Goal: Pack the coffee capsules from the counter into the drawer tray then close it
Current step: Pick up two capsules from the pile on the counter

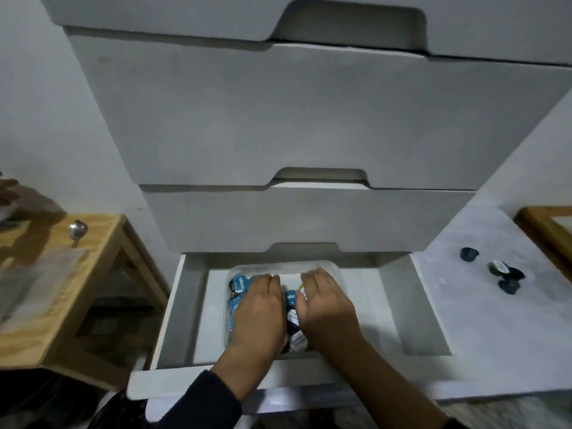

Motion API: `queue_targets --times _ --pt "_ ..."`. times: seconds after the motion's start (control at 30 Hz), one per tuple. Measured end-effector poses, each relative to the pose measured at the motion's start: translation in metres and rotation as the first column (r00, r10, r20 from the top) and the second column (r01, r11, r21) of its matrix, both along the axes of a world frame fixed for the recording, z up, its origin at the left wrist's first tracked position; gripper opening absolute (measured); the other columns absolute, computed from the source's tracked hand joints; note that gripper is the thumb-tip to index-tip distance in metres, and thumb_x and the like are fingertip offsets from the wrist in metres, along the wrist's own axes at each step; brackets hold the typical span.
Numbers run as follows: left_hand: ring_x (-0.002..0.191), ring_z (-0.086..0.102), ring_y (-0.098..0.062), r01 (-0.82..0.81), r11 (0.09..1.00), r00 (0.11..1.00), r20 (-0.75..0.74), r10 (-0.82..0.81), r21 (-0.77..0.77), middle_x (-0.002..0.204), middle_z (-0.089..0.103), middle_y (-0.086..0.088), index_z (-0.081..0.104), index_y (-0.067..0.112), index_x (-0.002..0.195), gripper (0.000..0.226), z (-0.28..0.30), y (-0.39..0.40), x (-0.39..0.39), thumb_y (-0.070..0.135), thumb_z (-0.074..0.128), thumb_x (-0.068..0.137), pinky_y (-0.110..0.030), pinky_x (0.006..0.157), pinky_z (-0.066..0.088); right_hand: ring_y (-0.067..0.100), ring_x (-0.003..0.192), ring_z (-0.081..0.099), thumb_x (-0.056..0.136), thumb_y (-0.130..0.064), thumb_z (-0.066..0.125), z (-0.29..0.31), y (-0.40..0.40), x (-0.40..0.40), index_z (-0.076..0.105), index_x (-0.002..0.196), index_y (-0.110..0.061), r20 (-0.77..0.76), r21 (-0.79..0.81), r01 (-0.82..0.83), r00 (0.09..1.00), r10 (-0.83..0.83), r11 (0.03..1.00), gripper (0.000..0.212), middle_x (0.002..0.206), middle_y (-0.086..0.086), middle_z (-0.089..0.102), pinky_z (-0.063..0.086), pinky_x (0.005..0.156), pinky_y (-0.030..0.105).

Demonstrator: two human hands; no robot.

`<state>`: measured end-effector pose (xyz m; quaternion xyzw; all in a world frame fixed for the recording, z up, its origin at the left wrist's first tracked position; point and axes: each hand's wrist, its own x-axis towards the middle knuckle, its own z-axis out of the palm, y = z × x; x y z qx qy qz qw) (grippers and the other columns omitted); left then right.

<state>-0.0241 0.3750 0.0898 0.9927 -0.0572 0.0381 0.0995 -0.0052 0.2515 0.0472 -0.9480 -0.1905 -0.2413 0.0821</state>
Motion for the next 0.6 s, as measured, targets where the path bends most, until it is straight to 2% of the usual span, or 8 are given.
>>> queue_targets --times 0.03,0.1,0.13,0.3,0.37,0.43,0.5,0.6 --pt "0.096 0.064 -0.014 0.006 1.000 0.999 -0.031 -0.007 -0.024 0.106 0.065 -0.006 0.063 0.008 0.110 0.067 0.004 -0.009 0.000 0.027 0.087 0.050 -0.017 0.081 0.051 0.032 0.089 0.066 0.085 -0.007 0.051 0.001 -0.010 -0.002 0.069 0.082 -0.001 0.029 -0.036 0.016 0.999 -0.015 0.999 0.019 0.090 0.016 0.071 0.053 0.089 0.036" --pt "0.124 0.046 -0.018 0.069 0.994 0.994 -0.076 -0.075 -0.088 0.135 0.047 -0.008 0.037 0.008 0.136 0.062 0.004 -0.031 0.003 0.015 0.065 0.081 -0.023 0.103 0.038 0.032 0.088 0.067 0.084 -0.007 0.054 0.009 -0.032 -0.006 0.069 0.079 -0.001 0.094 -0.095 0.048 0.995 -0.039 0.994 0.017 0.091 0.017 0.072 0.056 0.085 0.036" --pt "0.128 0.043 -0.020 0.100 0.989 0.994 -0.032 -0.104 -0.111 0.137 0.043 -0.009 0.033 0.008 0.139 0.059 0.003 -0.043 0.005 0.011 0.057 0.085 -0.026 0.105 0.036 0.031 0.088 0.068 0.086 -0.009 0.054 0.014 -0.044 -0.008 0.070 0.079 -0.002 0.118 -0.111 0.075 0.991 -0.061 0.991 0.019 0.092 0.017 0.072 0.056 0.084 0.036" --pt "0.095 0.066 -0.026 0.351 0.928 0.931 0.151 -0.332 -0.126 0.104 0.067 -0.013 0.060 0.000 0.114 0.048 0.000 -0.107 0.025 0.007 0.067 0.068 -0.028 0.076 0.055 0.031 0.087 0.068 0.090 -0.009 0.049 0.024 -0.118 -0.004 0.069 0.077 -0.002 0.203 -0.170 0.264 0.952 -0.229 0.949 0.025 0.093 0.019 0.072 0.057 0.078 0.033" --pt "0.089 0.067 -0.025 0.405 0.903 0.898 0.249 -0.363 -0.145 0.100 0.068 -0.014 0.062 0.000 0.111 0.037 0.002 -0.140 0.032 0.011 0.051 0.078 -0.027 0.074 0.055 0.031 0.083 0.067 0.088 -0.010 0.053 0.025 -0.152 0.002 0.067 0.077 -0.001 0.224 -0.146 0.320 0.932 -0.284 0.936 0.020 0.090 0.018 0.072 0.057 0.073 0.032" --pt "0.087 0.068 -0.025 0.438 0.883 0.878 0.291 -0.380 -0.168 0.099 0.069 -0.014 0.063 0.001 0.111 0.032 0.001 -0.171 0.040 0.008 0.057 0.080 -0.027 0.072 0.055 0.030 0.077 0.067 0.085 -0.012 0.060 0.026 -0.186 0.007 0.065 0.071 -0.003 0.238 -0.174 0.344 0.924 -0.299 0.923 0.017 0.085 0.016 0.072 0.057 0.066 0.032" --pt "0.084 0.069 -0.026 0.487 0.864 0.840 0.340 -0.423 -0.127 0.097 0.071 -0.014 0.065 0.002 0.109 0.032 -0.002 -0.209 0.047 0.011 0.065 0.078 -0.029 0.071 0.057 0.029 0.080 0.069 0.083 -0.015 0.063 0.024 -0.224 0.015 0.068 0.073 -0.004 0.225 -0.178 0.382 0.913 -0.341 0.907 0.016 0.088 0.015 0.073 0.059 0.068 0.031" --pt "0.079 0.070 -0.024 0.526 0.842 0.807 0.385 -0.448 -0.123 0.094 0.072 -0.012 0.068 0.004 0.104 0.030 0.001 -0.264 0.064 0.016 0.057 0.079 -0.027 0.066 0.057 0.028 0.085 0.069 0.082 -0.017 0.062 0.007 -0.284 0.034 0.070 0.080 -0.004 0.116 -0.191 0.410 0.912 -0.394 0.892 0.016 0.093 0.013 0.073 0.056 0.072 0.029"
